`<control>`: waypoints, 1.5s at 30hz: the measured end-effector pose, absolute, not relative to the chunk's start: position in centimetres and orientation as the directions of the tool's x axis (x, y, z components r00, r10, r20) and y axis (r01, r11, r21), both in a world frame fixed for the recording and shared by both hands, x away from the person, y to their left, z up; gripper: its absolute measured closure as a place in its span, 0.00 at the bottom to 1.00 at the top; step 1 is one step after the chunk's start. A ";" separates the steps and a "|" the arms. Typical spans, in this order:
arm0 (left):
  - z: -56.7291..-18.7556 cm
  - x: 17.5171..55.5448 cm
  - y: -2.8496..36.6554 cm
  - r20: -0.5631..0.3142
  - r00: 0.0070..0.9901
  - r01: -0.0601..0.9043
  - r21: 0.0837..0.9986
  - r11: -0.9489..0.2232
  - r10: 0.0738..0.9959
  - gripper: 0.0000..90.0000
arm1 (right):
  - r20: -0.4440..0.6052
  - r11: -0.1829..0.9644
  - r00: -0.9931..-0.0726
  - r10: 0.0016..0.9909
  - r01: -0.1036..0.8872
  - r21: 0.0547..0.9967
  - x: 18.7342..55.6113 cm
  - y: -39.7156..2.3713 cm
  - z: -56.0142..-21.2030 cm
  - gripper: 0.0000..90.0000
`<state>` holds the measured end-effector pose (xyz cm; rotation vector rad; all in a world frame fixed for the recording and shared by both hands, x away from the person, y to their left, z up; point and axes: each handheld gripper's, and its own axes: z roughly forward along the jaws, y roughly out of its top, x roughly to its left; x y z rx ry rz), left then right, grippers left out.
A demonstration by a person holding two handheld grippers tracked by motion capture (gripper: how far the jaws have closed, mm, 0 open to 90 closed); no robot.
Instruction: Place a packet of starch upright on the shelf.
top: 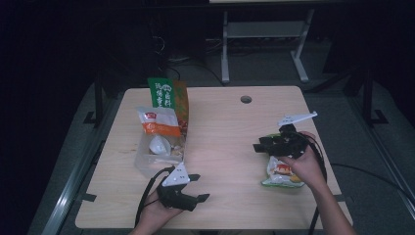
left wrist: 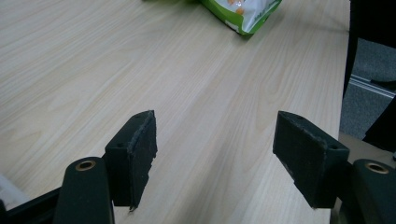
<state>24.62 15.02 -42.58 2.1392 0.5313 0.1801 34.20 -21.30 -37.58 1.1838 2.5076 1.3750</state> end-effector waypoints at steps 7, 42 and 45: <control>-42.5 25.0 13.9 -0.062 0.906 0.299 0.793 -0.530 0.418 0.34 | 0.315 0.284 -0.667 0.676 0.629 0.724 33.3 -24.4 -38.6 0.54; -42.0 29.3 0.6 -0.095 0.955 0.242 0.797 -0.554 0.281 0.37 | 0.308 0.203 -0.498 0.811 0.732 0.650 29.6 -33.6 -43.7 0.56; -42.2 29.6 0.1 -0.101 0.955 0.246 0.793 -0.558 0.278 0.36 | 0.332 0.188 -0.498 0.801 0.736 0.650 29.6 -33.8 -44.0 0.56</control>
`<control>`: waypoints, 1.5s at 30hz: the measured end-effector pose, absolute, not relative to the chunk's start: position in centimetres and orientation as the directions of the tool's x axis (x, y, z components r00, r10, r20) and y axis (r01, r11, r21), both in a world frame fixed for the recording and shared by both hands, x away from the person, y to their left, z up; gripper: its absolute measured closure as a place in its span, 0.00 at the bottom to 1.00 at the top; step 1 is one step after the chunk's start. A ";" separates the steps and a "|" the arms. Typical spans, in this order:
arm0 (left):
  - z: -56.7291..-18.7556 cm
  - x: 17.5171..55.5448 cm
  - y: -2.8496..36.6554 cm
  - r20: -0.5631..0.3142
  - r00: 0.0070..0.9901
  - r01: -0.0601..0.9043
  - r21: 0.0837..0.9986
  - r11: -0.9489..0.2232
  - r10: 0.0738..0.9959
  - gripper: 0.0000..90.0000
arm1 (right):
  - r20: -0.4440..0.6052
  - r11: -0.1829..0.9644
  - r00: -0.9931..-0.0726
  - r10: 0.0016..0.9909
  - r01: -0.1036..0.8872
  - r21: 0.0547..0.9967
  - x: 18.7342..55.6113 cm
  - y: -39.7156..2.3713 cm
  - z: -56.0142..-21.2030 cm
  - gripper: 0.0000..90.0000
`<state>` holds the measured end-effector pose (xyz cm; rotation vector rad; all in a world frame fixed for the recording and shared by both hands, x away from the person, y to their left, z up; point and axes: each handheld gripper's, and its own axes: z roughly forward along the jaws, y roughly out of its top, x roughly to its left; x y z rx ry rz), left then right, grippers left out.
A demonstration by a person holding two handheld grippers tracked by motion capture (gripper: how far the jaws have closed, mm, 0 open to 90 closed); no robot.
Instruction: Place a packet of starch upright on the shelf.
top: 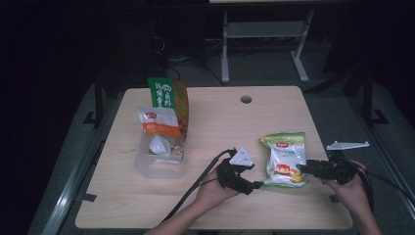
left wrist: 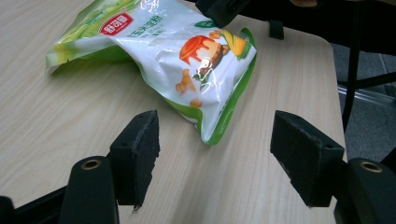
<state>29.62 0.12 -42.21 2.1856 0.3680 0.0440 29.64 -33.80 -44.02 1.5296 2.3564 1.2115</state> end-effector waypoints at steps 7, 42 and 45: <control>-42.8 30.2 -0.6 -0.110 0.951 0.261 0.786 -0.560 0.288 0.35 | 0.355 0.184 -0.507 0.785 0.739 0.648 29.5 -33.8 -44.3 0.59; -43.5 31.8 -3.8 -0.146 0.941 0.301 0.775 -0.556 0.305 0.34 | 0.373 0.115 -0.432 0.821 0.766 0.633 31.6 -33.9 -44.2 0.49; -43.6 32.1 -3.6 -0.164 0.937 0.317 0.773 -0.550 0.309 0.33 | 0.370 0.122 -0.422 0.828 0.779 0.615 32.6 -33.8 -44.6 0.49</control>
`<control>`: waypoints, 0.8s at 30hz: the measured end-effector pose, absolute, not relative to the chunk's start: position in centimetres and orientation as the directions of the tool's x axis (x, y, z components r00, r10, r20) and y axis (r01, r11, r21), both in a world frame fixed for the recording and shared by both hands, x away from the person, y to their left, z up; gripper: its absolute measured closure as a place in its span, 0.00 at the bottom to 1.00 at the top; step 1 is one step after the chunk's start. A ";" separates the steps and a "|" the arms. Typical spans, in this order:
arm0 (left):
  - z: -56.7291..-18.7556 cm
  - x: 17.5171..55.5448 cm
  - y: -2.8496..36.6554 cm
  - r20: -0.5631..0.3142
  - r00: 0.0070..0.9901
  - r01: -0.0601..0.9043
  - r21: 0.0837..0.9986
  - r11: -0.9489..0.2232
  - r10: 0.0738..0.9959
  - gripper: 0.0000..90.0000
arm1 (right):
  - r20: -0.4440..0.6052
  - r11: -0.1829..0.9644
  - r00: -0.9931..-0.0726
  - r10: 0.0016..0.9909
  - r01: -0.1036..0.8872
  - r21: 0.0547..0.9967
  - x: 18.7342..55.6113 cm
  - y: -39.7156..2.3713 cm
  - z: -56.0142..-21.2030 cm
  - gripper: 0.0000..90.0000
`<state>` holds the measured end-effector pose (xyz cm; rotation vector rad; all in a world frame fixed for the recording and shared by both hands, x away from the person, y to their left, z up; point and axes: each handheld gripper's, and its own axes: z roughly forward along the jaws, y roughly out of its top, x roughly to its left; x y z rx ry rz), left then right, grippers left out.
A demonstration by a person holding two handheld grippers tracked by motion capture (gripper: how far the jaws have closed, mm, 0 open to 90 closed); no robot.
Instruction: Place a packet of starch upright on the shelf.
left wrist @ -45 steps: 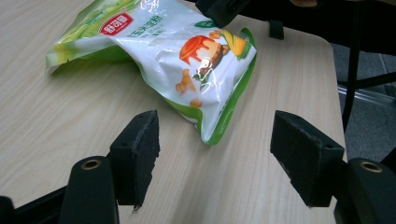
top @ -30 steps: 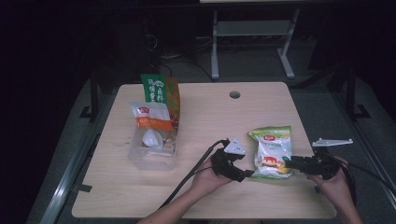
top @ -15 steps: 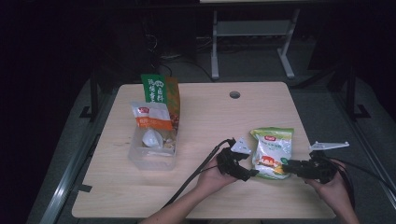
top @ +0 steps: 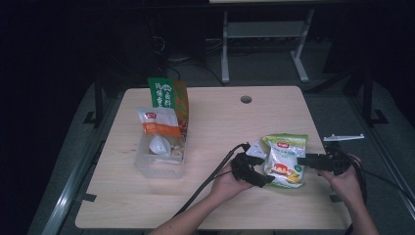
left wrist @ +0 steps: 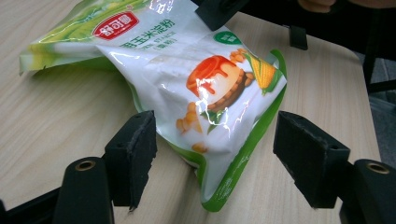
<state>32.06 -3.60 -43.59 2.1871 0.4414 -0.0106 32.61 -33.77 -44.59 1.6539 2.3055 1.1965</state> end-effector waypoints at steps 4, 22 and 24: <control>-43.8 32.4 -3.5 -0.178 0.932 0.332 0.767 -0.549 0.315 0.33 | 0.418 0.097 -0.421 0.805 0.788 0.608 33.4 -33.7 -45.2 0.54; -44.6 33.6 -3.7 -0.232 0.913 0.387 0.754 -0.530 0.336 0.34 | 0.399 0.176 -0.485 0.778 0.779 0.602 32.1 -32.0 -44.5 0.98; -44.7 33.8 -3.7 -0.260 0.905 0.408 0.756 -0.512 0.337 0.35 | 0.392 0.176 -0.493 0.777 0.767 0.616 31.9 -31.9 -44.4 0.99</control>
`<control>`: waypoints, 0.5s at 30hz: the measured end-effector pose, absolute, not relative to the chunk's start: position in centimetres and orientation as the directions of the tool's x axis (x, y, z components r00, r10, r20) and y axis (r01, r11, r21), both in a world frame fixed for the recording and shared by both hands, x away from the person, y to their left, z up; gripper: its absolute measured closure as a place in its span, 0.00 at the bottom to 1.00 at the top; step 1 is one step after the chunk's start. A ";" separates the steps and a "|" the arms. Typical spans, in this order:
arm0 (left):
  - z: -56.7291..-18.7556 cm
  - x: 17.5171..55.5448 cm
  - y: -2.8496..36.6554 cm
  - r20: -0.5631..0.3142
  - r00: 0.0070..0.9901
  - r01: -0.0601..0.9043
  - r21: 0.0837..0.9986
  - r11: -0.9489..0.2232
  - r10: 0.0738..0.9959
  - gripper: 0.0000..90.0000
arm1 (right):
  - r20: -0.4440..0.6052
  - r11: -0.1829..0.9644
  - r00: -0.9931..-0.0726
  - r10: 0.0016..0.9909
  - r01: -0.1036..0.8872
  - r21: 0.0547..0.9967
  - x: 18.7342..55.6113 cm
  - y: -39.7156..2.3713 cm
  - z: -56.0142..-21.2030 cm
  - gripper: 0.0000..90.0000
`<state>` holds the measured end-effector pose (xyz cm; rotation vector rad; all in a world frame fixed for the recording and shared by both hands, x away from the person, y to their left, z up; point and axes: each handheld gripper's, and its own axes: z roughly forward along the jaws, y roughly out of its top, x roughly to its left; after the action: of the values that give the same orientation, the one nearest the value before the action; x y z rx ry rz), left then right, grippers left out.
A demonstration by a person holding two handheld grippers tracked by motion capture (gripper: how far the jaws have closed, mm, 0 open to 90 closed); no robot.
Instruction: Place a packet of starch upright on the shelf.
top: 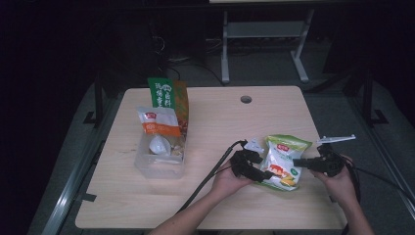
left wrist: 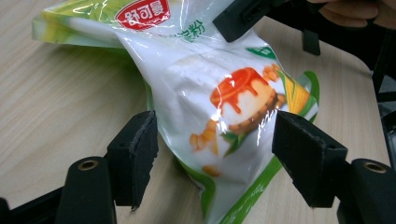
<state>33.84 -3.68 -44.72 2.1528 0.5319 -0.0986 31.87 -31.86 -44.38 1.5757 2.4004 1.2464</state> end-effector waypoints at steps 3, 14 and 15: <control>-44.7 34.1 -3.6 -0.287 0.893 0.434 0.756 -0.490 0.347 0.35 | 0.385 0.168 -0.514 0.767 0.740 0.652 31.6 -31.8 -44.0 0.99; -44.0 35.1 -3.0 -0.353 0.871 0.480 0.760 -0.439 0.342 0.38 | 0.342 0.187 -0.597 0.725 0.649 0.737 30.4 -30.8 -41.9 0.99; -44.0 35.1 -2.8 -0.385 0.862 0.498 0.760 -0.417 0.329 0.40 | 0.342 0.187 -0.604 0.720 0.643 0.742 30.3 -30.7 -41.8 0.99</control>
<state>35.14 -2.83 -43.96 2.0423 0.6029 -0.2154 30.33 -30.68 -41.78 1.3558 2.3545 1.4033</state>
